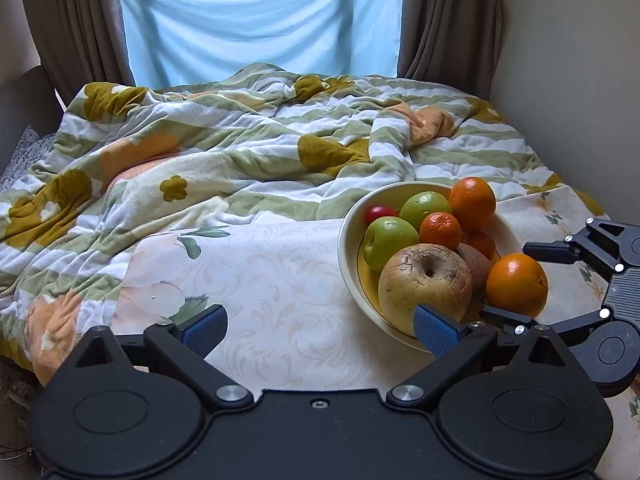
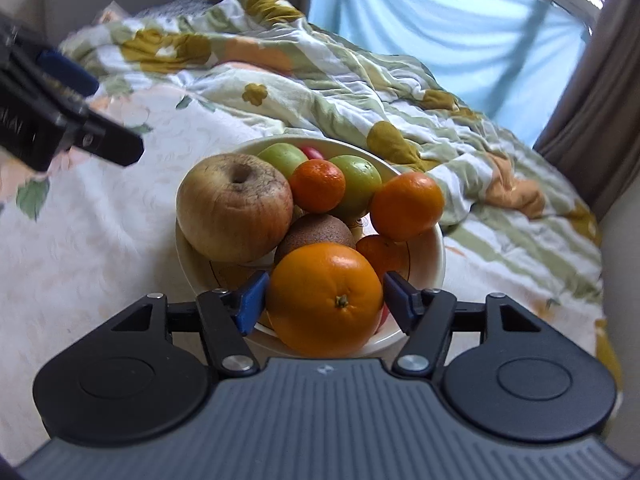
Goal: Organize fruits
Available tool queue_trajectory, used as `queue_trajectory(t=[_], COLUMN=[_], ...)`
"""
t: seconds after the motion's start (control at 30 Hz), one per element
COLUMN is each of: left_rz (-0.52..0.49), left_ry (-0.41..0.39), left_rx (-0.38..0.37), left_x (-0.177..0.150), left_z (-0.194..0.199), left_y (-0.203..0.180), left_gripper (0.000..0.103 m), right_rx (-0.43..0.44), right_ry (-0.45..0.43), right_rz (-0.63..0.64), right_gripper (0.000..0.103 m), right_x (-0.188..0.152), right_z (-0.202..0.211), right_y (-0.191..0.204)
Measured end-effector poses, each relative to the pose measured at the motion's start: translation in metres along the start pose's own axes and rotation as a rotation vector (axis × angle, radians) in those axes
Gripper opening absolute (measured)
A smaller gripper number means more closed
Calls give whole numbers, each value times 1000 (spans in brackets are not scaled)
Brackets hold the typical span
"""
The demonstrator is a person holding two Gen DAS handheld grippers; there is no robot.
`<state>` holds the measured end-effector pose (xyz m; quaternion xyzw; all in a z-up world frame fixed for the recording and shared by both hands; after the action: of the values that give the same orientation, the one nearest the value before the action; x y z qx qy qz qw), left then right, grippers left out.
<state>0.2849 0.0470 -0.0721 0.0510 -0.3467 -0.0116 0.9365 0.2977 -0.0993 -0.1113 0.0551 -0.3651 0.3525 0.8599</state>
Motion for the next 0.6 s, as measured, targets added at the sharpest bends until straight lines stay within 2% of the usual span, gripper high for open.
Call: queue_trajectory(t=[0.03, 0.1, 0.13, 0.6], left_rz=[1, 3, 3, 10], left_ry=[0, -2, -3, -36], left_rx=[0, 2, 3, 2], left_x=[0, -1, -1, -8], left_z=[1, 3, 4, 36], left_y=[0, 0, 1, -4], left_gripper=[101, 101, 101, 101], right_rx=[-10, -22, -28, -34], right_ry=[-1, -16, -24, -50], right_rz=[12, 15, 15, -58], right_gripper=[84, 96, 97, 98], right_x=[0, 2, 2, -3], right_z=[0, 3, 5, 36], right_y=[2, 1, 1, -2])
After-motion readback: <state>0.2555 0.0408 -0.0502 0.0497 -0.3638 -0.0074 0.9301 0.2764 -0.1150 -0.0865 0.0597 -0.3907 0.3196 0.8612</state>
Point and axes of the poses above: each gripper's, at about its wrist camera, not at the fingertips, and z roughly against the way its jaws point, y to its left, x to its top, the point moved 5 cm from there along -z, roughly the way its jaws point, and after that the axes turned 6 degrees about x, right-handed, at the moved point
